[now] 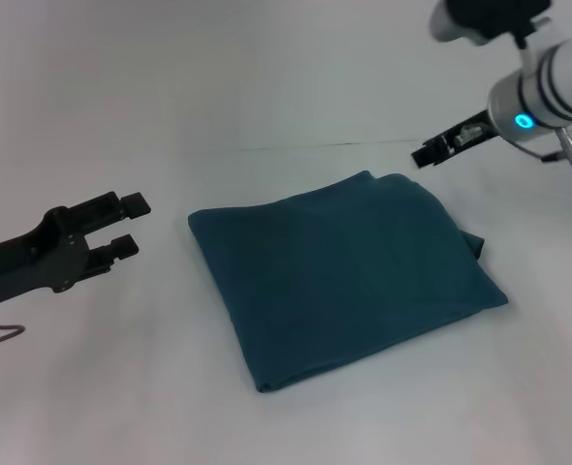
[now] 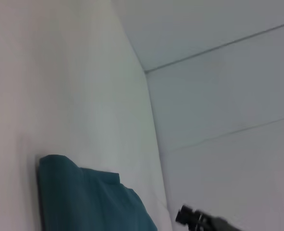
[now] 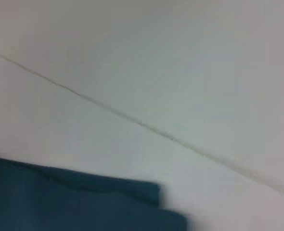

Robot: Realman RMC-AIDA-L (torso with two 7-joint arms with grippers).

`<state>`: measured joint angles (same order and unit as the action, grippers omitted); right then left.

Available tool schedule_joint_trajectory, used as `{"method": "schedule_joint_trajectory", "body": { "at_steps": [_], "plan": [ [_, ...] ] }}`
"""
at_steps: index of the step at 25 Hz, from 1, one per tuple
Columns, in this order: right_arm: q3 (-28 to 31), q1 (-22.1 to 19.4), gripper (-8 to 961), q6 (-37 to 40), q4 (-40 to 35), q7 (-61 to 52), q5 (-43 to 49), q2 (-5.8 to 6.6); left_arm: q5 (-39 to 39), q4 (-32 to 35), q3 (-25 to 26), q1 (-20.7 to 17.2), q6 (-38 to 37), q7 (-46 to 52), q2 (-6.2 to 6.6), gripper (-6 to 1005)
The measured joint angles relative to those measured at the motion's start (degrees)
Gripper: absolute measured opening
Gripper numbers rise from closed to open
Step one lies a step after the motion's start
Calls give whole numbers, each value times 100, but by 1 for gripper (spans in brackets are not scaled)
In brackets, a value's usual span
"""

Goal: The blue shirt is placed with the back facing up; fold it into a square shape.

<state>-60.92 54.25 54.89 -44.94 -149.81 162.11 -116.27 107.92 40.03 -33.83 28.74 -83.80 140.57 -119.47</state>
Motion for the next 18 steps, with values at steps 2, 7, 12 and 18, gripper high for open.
{"method": "schedule_joint_trajectory", "body": {
  "at_steps": [2,7,12,18],
  "plan": [
    [676,-93,520,639,21,440,-808,120,0,26,20,-8,-103,12,3,784],
    [1977,-629,535,2141,366,993,-2850,553,35,46,69,-18,-376,-4,2,784],
    [2350,-1391,538,3307,678,1015,-4457,895,163,62,70,-13,-838,42,26,784],
    [2461,-1776,544,3838,916,869,-4892,1274,732,151,59,-73,-1449,394,7,784]
  ]
}}
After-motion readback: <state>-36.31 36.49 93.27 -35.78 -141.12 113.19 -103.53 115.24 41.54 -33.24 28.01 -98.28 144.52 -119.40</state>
